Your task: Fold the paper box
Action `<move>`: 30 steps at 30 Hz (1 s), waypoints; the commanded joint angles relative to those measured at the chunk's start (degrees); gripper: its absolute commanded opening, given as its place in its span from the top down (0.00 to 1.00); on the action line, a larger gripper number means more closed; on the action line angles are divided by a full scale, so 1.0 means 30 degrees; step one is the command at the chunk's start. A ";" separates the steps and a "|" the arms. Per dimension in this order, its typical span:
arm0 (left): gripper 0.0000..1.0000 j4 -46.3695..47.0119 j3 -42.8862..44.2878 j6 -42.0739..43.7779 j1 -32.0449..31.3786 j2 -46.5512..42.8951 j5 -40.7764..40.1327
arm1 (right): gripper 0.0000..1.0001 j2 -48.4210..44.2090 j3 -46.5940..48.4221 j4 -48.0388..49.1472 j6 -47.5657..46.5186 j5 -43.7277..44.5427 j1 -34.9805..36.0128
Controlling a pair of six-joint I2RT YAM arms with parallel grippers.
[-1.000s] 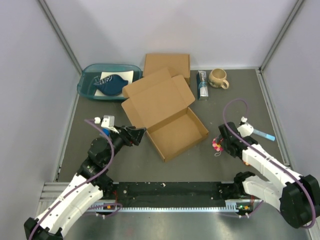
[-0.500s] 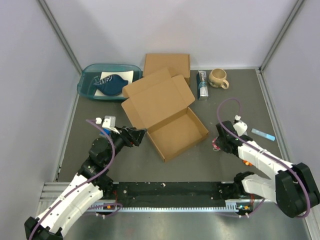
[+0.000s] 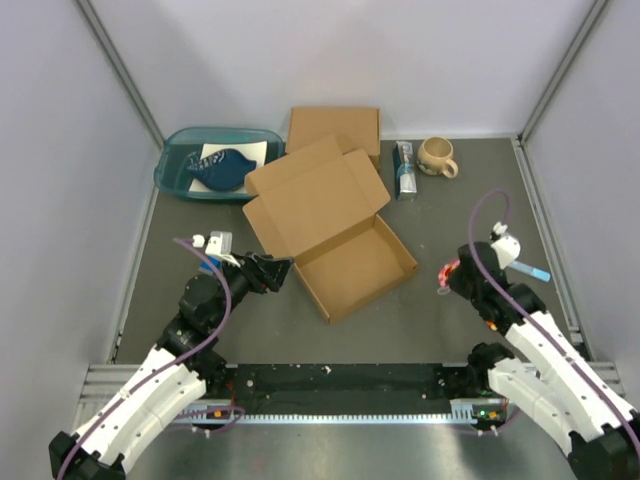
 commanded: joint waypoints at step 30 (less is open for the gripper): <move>0.18 -0.1428 0.1777 0.0967 0.0021 0.0018 -0.3340 | 0.53 1.0909 0.8692 0.8568 -0.6984 -1.1590 0.2813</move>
